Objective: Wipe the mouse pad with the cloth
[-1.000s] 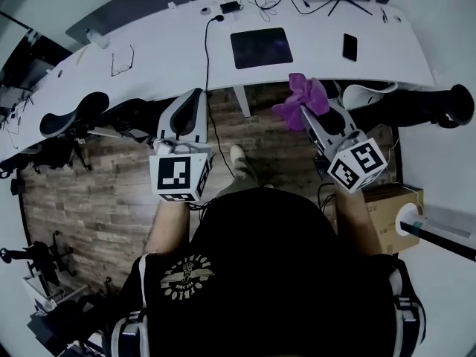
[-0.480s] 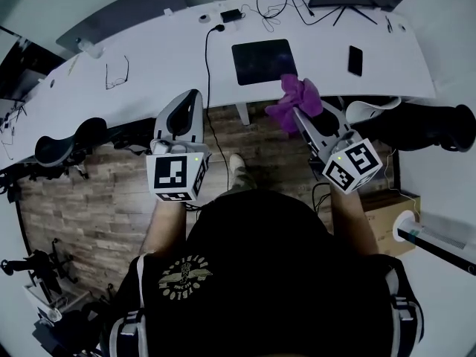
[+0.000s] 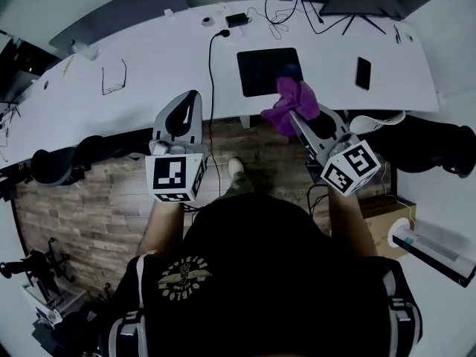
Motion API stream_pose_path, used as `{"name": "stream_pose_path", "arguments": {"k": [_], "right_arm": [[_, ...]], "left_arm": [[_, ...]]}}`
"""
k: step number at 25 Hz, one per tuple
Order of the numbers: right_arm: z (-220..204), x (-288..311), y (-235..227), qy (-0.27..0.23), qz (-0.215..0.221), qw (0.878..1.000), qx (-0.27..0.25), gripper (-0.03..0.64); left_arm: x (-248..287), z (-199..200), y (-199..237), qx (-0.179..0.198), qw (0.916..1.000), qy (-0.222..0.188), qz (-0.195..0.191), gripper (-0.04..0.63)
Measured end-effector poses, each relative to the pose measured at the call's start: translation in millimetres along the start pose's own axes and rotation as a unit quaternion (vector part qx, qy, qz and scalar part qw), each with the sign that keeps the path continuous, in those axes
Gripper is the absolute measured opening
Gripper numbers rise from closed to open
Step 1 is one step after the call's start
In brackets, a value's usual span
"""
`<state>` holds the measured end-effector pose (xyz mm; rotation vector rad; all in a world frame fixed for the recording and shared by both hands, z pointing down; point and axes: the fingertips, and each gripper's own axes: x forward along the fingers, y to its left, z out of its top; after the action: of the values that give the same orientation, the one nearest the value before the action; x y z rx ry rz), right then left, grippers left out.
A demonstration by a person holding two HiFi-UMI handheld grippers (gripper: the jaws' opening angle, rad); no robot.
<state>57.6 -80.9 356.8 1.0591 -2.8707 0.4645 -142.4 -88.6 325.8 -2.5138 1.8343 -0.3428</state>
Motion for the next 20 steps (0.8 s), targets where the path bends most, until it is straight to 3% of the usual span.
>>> {"name": "stream_pose_path", "arguments": {"k": [7,20], "right_arm": [[-1,39,-13,0.016,0.002,1.0,0.009,0.109],[41,104,-14,0.014,-0.002,1.0,-0.015,0.109]], "left_arm": [[27,-11,26,-0.005,0.9998,0.017,0.0,0.003],[65,2,77,-0.013,0.9996,-0.009,-0.023,0.003]]}}
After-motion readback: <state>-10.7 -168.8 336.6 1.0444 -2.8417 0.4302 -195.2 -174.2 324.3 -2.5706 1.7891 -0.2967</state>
